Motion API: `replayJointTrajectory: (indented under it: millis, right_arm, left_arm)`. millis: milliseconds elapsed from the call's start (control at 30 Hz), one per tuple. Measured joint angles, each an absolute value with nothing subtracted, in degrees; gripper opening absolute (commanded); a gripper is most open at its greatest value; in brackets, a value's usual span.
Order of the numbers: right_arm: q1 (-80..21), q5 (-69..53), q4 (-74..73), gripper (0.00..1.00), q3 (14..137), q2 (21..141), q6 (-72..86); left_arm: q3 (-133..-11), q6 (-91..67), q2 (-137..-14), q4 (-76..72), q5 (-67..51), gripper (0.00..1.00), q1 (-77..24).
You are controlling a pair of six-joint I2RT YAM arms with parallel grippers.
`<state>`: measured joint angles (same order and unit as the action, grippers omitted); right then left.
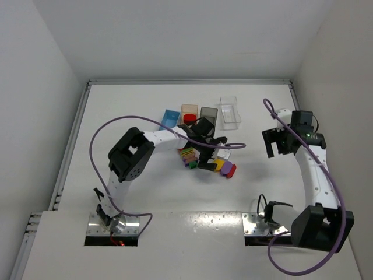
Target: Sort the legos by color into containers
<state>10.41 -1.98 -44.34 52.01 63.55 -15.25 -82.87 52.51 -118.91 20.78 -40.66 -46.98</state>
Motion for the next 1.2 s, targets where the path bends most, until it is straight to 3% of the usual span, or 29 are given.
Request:
replayJointTrajectory:
  millis: [367, 633, 767, 1000, 1067, 1100, 1133, 1200]
  right_arm:
    - [11.11, -4.40, -47.57, 1.00, 58.57, 66.48, -16.23]
    - [11.11, -9.56, -51.59, 1.00, 61.52, 69.12, -18.76]
    - [11.11, -12.62, -53.87, 1.00, 63.46, 71.90, -19.38]
    - [11.11, -16.01, -55.83, 1.00, 65.25, 73.19, -19.59]
    - [11.11, -16.86, -56.07, 1.00, 65.32, 73.47, -19.57]
    - [11.11, -17.23, -56.23, 1.00, 65.36, 73.73, -19.55]
    - [11.11, -17.47, -56.31, 1.00, 65.36, 73.97, -19.55]
    - [11.11, -17.96, -56.55, 1.00, 65.36, 74.30, -19.55]
  left_arm:
    - [-86.83, 52.99, -123.20, 20.12, -40.91, 1.00, -46.98]
    - [-89.14, 55.09, -124.64, 23.14, -41.87, 0.87, -47.29]
    - [-89.38, 57.76, -124.75, 26.39, -42.87, 0.86, -47.53]
    - [-89.47, 60.55, -124.84, 30.85, -44.05, 0.60, -48.05]
    - [-89.56, 60.69, -124.84, 31.24, -44.58, 0.62, -48.05]
    - [-89.60, 60.47, -124.84, 31.38, -44.84, 0.70, -48.05]
    - [-89.62, 60.20, -124.84, 31.48, -45.17, 0.87, -48.10]
    - [-89.73, 59.42, -124.84, 31.68, -45.98, 0.94, -48.14]
